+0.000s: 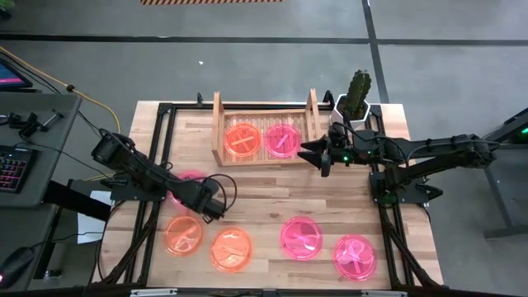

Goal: Place and stack plates onto a shelf
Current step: Stack the top left pink plate on top of the pink plate

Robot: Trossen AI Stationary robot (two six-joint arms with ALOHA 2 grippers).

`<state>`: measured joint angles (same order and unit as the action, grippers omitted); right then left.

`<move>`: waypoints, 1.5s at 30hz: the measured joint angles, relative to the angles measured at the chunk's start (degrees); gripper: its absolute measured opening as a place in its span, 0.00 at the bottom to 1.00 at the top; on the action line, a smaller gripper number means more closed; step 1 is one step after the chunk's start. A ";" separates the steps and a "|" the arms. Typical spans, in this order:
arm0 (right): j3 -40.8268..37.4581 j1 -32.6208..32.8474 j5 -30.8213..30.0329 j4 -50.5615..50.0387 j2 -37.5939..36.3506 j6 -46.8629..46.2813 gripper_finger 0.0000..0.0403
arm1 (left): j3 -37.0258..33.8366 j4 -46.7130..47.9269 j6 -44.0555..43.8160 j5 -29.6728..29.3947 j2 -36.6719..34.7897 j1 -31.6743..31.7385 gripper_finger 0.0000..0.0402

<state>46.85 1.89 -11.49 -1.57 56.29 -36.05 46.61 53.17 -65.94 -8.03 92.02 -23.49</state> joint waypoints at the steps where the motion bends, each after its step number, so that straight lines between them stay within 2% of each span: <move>1: 0.00 0.01 0.00 -0.02 0.00 0.00 0.55 | -0.01 0.01 0.52 1.02 -0.99 -0.04 0.02; 6: 0.00 0.02 0.00 -0.58 0.00 0.00 0.55 | 1.32 0.69 5.48 6.64 -9.65 -0.04 0.01; 12: 0.00 0.02 0.02 -0.84 0.00 0.01 0.55 | 8.59 6.31 10.30 16.34 -21.80 0.01 0.00; 16: 0.00 0.02 0.02 -0.82 0.00 0.08 0.55 | 15.54 6.36 10.60 16.60 -27.71 1.60 0.00; 20: 0.00 0.02 0.03 -0.78 0.00 0.32 0.55 | 22.45 1.72 13.89 16.56 -28.23 5.31 0.00; 23: 0.00 0.02 0.09 -0.53 -0.47 0.37 0.55 | 27.66 -2.49 19.96 16.54 -25.01 9.05 0.00; 28: 0.00 0.02 0.11 1.97 -3.67 0.48 0.55 | 38.25 -1.08 35.67 16.27 -14.00 15.69 0.00; 34: 0.02 0.00 -1.21 4.40 -9.14 0.50 0.55 | 48.89 0.15 57.06 10.12 0.82 21.84 0.00; 37: 0.02 -0.01 -1.88 4.35 -10.81 1.42 0.55 | 51.09 -0.11 65.03 5.60 6.89 24.35 0.00; 42: 0.02 0.00 -4.99 4.27 -11.47 3.96 0.55 | 51.10 -2.27 77.16 -5.74 15.54 27.60 0.00; 45: 0.02 -0.01 -6.57 4.25 -11.05 5.02 0.55 | 51.10 -4.65 82.75 -7.17 20.15 28.99 0.00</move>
<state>46.87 1.88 -18.06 2.68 45.24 -31.03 97.71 48.52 16.81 -15.20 112.16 5.49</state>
